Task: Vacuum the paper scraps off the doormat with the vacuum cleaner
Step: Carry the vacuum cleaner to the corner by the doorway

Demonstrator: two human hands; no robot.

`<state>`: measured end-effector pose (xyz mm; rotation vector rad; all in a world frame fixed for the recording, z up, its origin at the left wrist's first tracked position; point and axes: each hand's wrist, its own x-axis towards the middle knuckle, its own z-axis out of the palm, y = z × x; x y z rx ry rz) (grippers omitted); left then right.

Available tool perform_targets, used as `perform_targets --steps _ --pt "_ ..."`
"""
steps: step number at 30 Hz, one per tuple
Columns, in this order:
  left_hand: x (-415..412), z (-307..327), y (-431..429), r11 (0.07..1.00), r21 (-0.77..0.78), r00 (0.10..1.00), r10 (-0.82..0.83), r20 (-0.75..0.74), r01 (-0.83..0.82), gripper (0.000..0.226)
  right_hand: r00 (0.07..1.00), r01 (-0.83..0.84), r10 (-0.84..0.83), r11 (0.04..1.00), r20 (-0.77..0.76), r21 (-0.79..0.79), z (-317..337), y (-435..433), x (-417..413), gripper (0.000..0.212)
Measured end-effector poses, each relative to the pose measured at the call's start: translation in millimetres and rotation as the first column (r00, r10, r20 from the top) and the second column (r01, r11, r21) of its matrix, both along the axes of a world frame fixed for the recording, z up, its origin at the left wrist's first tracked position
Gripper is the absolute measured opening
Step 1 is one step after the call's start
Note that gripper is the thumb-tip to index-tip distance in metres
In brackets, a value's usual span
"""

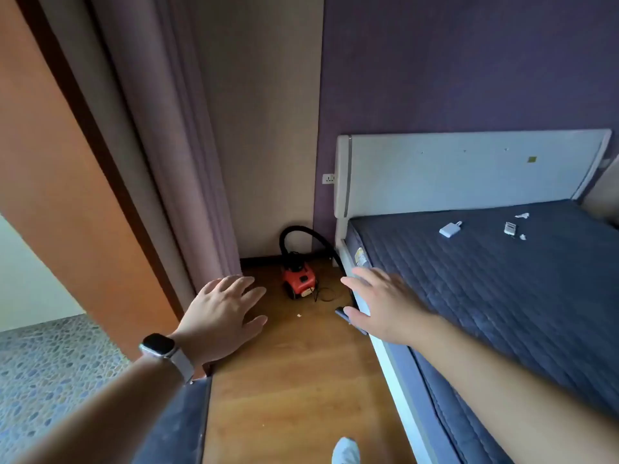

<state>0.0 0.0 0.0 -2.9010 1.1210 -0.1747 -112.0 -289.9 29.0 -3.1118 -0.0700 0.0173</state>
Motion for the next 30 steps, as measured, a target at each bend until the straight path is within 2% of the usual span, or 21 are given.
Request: perform_targets --steps 4,11,21,26,30 --pt "52.3 -13.5 -41.0 0.999 0.047 0.999 0.02 -0.025 -0.019 0.069 0.999 0.012 -0.014 0.999 0.047 0.043 -22.0 -42.5 64.0 0.057" --pt "162.4 -6.1 -119.3 0.995 -0.004 0.994 0.095 -0.059 -0.096 0.085 0.997 -0.06 0.058 0.996 0.045 0.058 -20.7 -122.5 188.3 0.057" --pt "308.9 -16.3 -184.0 0.99 -0.002 0.987 0.142 -0.077 -0.142 0.078 1.0 -0.01 0.012 0.993 -0.015 0.121 -29.1 -195.5 330.3 0.06" --pt "398.9 -55.5 -209.0 0.994 -0.003 0.988 0.11 -0.109 -0.111 0.074 0.997 0.019 -0.011 0.994 -0.076 0.105 -57.7 -210.3 405.6 0.062" --pt "486.1 -83.3 -227.4 0.998 0.013 0.985 0.064 -0.163 -0.063 0.066 0.99 0.059 -0.048 0.995 -0.13 0.076 -74.0 -222.2 484.7 0.072"
